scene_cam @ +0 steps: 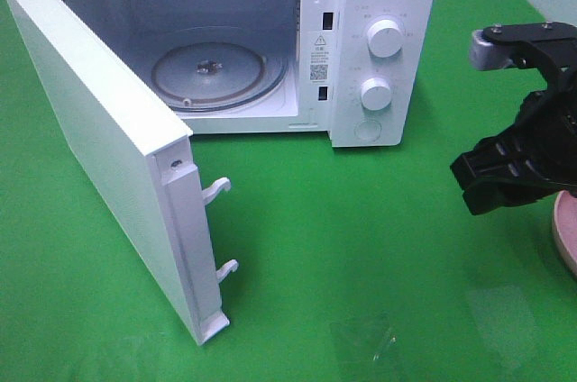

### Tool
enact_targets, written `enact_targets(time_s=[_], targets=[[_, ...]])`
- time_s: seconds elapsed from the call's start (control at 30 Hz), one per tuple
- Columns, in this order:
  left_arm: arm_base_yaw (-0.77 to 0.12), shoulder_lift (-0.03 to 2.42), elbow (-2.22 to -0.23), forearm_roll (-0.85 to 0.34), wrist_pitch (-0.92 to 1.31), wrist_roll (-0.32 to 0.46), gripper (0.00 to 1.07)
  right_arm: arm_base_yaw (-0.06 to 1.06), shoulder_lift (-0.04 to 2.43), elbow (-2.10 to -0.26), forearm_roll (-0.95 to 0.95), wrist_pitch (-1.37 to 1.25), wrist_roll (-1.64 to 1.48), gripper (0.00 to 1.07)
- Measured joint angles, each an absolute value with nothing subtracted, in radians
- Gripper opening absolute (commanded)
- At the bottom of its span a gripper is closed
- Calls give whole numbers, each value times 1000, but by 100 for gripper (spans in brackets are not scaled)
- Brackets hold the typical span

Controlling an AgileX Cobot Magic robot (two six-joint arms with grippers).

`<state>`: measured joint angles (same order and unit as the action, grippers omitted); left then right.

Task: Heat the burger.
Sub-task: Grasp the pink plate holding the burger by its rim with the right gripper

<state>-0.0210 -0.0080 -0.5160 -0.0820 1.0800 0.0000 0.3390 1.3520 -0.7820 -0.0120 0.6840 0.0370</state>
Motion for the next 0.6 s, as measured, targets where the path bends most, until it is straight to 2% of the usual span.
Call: enact_targets(time_s=[0.03,0.07,0.6], targets=[[-21,-8,-516,-82,1080,0,100,339,1352,-782,-12,684,37,86],[-21,-8,-516,-82,1080,0,100,314,1352,-783,-24,701,23,101],[-21,-8,-516,-82,1080,0,100,124,1405,-775,-127,762,-44,95]])
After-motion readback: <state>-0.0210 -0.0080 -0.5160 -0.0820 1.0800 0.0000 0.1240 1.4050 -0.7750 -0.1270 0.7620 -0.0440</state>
